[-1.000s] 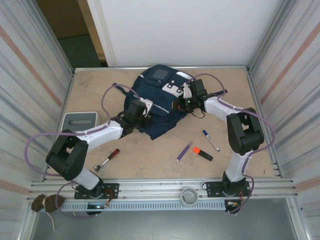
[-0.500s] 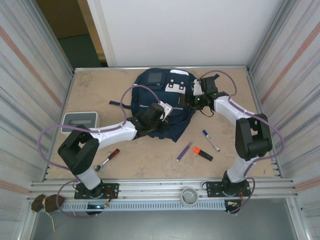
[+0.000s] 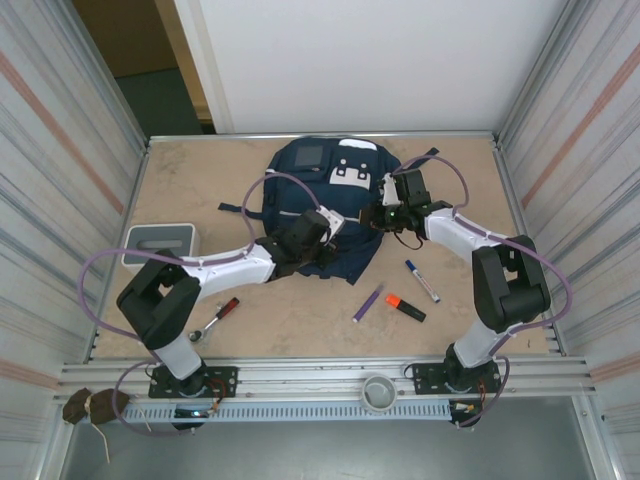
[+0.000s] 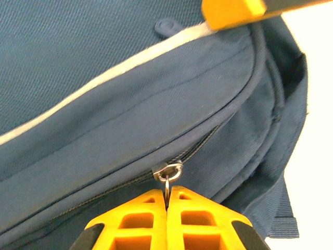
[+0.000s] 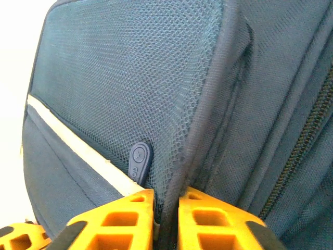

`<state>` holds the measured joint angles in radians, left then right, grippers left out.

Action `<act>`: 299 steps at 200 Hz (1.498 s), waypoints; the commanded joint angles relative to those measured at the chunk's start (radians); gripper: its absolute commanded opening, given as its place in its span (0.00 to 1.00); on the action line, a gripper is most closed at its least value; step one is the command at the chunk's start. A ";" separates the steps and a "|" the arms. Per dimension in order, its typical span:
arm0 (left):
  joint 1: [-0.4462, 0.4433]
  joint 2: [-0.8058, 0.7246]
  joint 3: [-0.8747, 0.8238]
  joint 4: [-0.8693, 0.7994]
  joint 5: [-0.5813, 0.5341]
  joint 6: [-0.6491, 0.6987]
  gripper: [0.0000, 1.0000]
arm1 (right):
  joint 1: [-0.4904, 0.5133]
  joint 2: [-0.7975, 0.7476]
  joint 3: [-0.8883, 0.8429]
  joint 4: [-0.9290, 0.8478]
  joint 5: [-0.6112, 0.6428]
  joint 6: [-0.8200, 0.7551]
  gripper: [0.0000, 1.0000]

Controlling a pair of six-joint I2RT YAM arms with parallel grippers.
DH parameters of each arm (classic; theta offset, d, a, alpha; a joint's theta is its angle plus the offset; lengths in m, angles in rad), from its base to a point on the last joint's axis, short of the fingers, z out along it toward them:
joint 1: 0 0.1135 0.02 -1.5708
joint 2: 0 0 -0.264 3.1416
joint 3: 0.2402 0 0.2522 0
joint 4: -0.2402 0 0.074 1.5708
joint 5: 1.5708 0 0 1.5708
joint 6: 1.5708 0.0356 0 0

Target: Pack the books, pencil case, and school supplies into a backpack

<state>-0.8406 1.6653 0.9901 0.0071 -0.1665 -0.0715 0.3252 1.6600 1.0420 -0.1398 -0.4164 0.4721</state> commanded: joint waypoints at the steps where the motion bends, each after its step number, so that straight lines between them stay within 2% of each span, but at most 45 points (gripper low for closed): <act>1: 0.000 -0.059 -0.050 -0.014 -0.090 0.029 0.00 | -0.021 -0.013 -0.015 0.023 0.002 -0.017 0.05; 24: 0.040 -0.101 -0.098 -0.016 -0.112 0.022 0.00 | -0.046 -0.043 -0.021 0.002 -0.001 -0.038 0.00; 58: 0.149 -0.149 -0.159 -0.025 -0.104 -0.016 0.00 | -0.065 -0.057 0.015 -0.057 -0.013 -0.081 0.00; 74: 0.168 -0.163 -0.168 -0.030 -0.094 -0.017 0.00 | -0.064 -0.048 0.036 -0.069 -0.027 -0.087 0.01; 113: 0.153 -0.179 -0.160 0.003 0.029 -0.030 0.00 | -0.041 0.047 0.154 -0.091 -0.099 -0.078 0.04; 177: 0.038 -0.118 -0.062 0.025 0.085 -0.049 0.00 | -0.021 0.219 0.370 -0.143 -0.145 -0.075 0.12; 192: 0.014 -0.086 -0.019 0.018 0.081 -0.041 0.00 | -0.038 0.215 0.381 -0.161 -0.133 -0.075 0.22; 208: -0.003 -0.059 0.016 0.011 0.081 -0.037 0.00 | -0.061 0.181 0.347 -0.158 -0.111 -0.067 0.36; 251: -0.012 -0.026 0.041 0.015 0.086 -0.031 0.00 | -0.055 0.101 0.198 -0.083 -0.122 -0.022 0.51; 279: -0.012 -0.024 0.029 0.013 0.083 -0.031 0.00 | -0.026 0.123 0.168 -0.047 -0.104 -0.007 0.52; 288: -0.012 -0.028 0.022 0.010 0.078 -0.031 0.00 | -0.024 0.135 0.171 -0.039 -0.105 -0.003 0.50; 299: -0.012 -0.035 0.010 0.003 0.065 -0.029 0.00 | -0.025 0.144 0.177 -0.035 -0.101 -0.003 0.42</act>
<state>-0.8486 1.6379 0.9951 -0.0040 -0.0975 -0.1062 0.2802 1.7927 1.2194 -0.2089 -0.4961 0.4412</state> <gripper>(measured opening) 0.063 0.489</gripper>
